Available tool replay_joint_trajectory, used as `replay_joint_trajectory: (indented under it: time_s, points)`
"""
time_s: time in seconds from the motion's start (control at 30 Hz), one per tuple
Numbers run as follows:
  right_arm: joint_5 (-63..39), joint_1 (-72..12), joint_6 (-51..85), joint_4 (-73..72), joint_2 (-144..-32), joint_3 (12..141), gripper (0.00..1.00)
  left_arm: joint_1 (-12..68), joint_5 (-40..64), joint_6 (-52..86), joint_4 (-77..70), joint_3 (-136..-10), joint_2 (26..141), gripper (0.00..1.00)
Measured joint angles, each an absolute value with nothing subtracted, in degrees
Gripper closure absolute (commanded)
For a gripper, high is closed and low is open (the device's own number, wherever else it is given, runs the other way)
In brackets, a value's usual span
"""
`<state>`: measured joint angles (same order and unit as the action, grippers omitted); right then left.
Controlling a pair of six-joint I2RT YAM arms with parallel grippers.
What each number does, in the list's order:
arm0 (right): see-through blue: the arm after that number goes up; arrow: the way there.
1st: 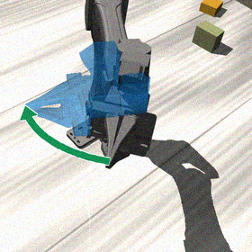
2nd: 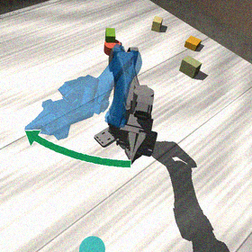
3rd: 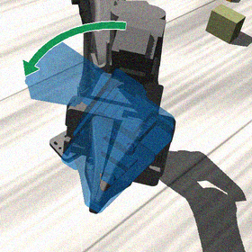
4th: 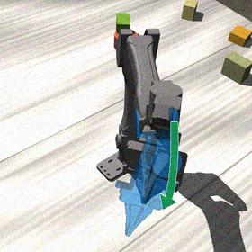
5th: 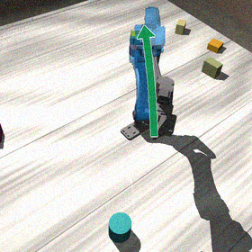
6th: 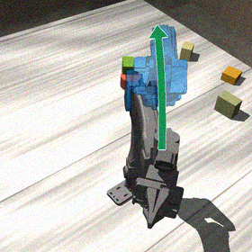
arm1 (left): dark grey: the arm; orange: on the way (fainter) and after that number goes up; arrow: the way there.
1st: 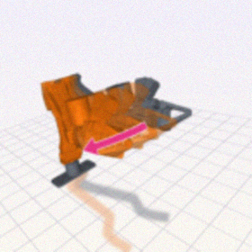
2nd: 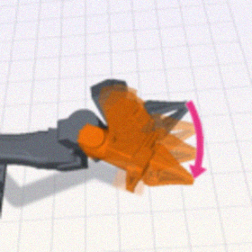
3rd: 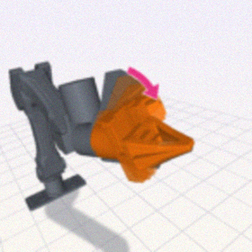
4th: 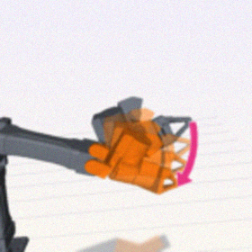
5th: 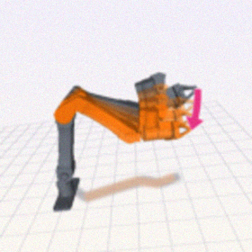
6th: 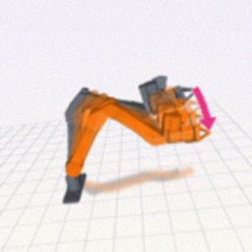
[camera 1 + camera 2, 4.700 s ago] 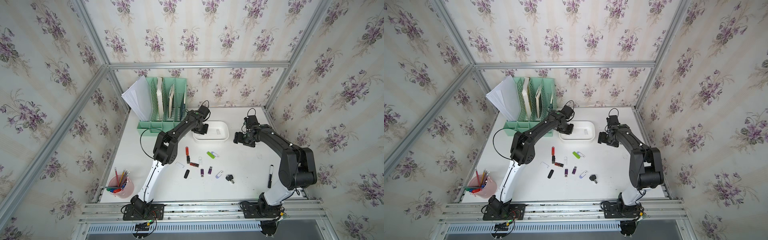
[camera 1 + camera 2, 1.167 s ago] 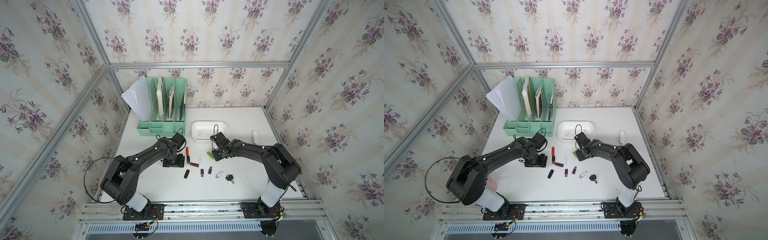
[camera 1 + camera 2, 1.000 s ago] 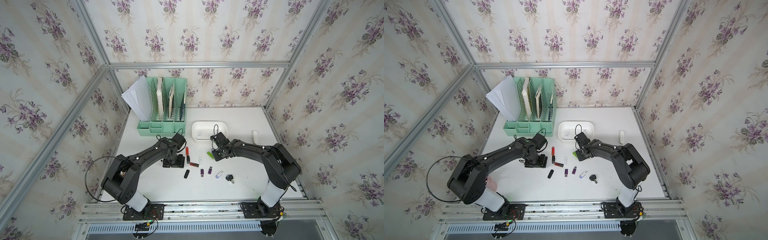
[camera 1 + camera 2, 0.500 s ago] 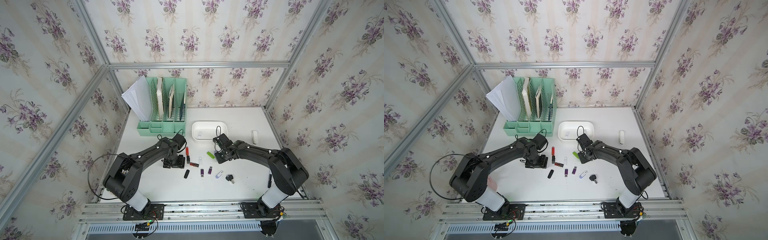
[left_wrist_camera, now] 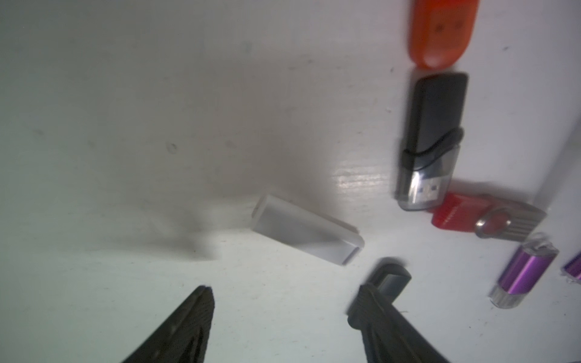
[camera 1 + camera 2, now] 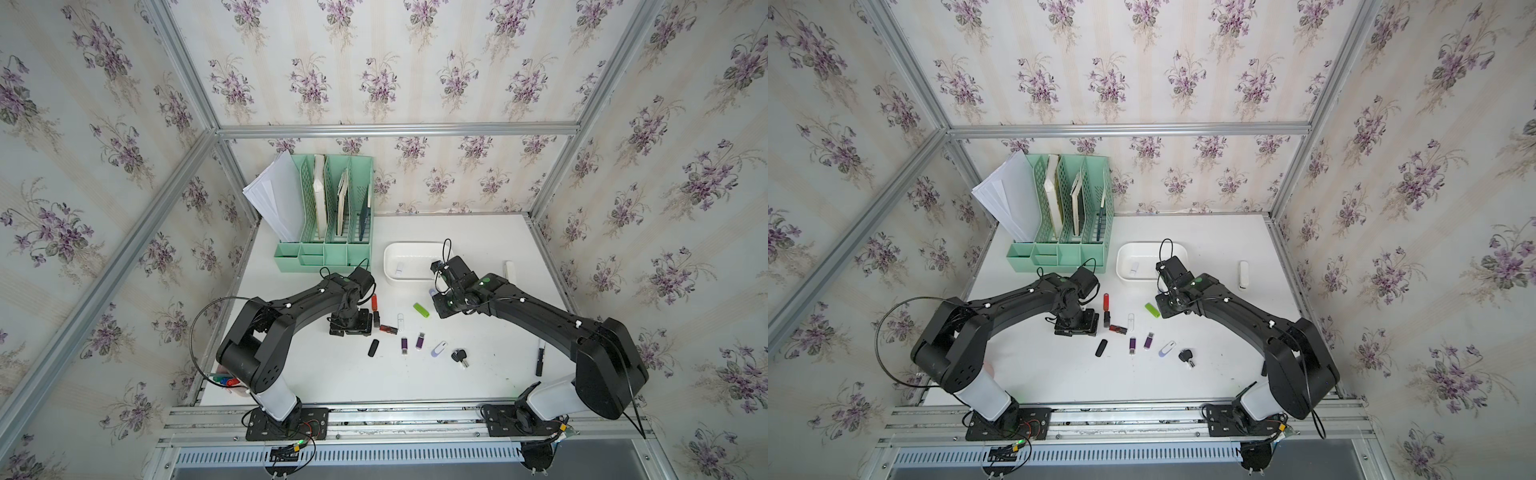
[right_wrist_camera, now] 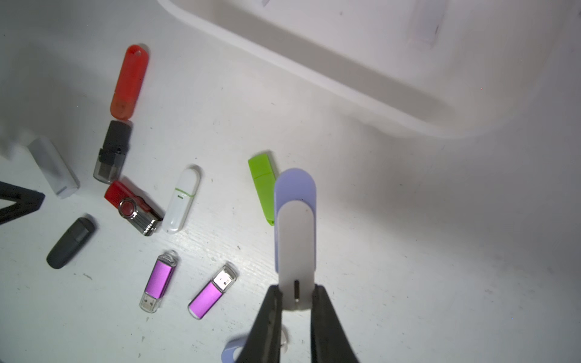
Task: Put the usb flash drive into the storage box
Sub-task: Place the USB flash in the storage box.
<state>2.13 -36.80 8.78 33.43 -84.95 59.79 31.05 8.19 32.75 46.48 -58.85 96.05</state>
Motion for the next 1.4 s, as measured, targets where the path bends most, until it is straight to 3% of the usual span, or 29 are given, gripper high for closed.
replay_joint_trajectory:
  time_s: [0.5,0.9,1.4]
  points:
    - [5.34,-28.27,1.91,34.87,-104.97,84.29,0.85,30.52,8.16,33.58,45.28,-60.20,99.48,0.22]
    - [3.33,-25.61,-1.43,33.87,-118.61,92.20,0.86,30.24,8.80,33.58,45.15,-60.95,101.45,0.22]
    - [0.58,-25.52,-1.93,34.85,-125.67,96.68,0.85,30.13,8.75,33.56,45.43,-61.30,98.35,0.22]
